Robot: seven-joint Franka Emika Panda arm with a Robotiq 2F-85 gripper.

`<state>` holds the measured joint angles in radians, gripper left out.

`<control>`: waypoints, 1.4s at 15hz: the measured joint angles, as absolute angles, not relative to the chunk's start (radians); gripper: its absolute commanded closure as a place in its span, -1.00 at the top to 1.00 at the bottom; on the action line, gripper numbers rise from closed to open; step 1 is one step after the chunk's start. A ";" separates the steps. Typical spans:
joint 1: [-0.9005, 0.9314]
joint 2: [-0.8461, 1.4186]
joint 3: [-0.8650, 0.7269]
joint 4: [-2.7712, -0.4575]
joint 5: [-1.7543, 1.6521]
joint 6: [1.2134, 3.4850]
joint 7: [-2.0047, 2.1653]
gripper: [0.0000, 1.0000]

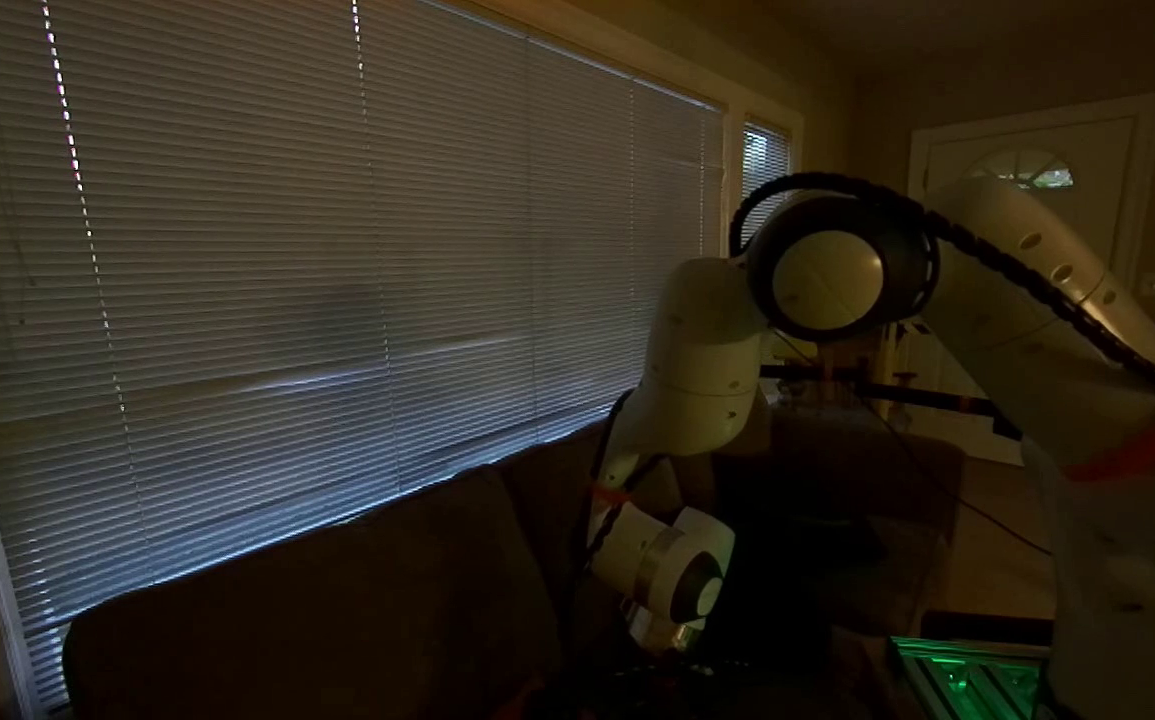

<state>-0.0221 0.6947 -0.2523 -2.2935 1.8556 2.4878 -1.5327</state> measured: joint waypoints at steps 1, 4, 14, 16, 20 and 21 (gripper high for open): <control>-0.017 0.695 -0.251 -2.293 1.857 2.497 -1.533 -0.97; -0.002 0.695 -0.242 -2.293 1.863 2.533 -1.533 -0.97; 0.050 0.687 -0.237 -2.293 1.916 2.627 -1.541 -0.97; 0.058 0.683 -0.238 -2.293 1.932 2.643 -1.553 -0.97; 0.067 0.681 -0.242 -2.298 1.961 2.662 -1.572 -0.97; 0.067 0.681 -0.242 -2.300 1.966 2.668 -1.575 -0.97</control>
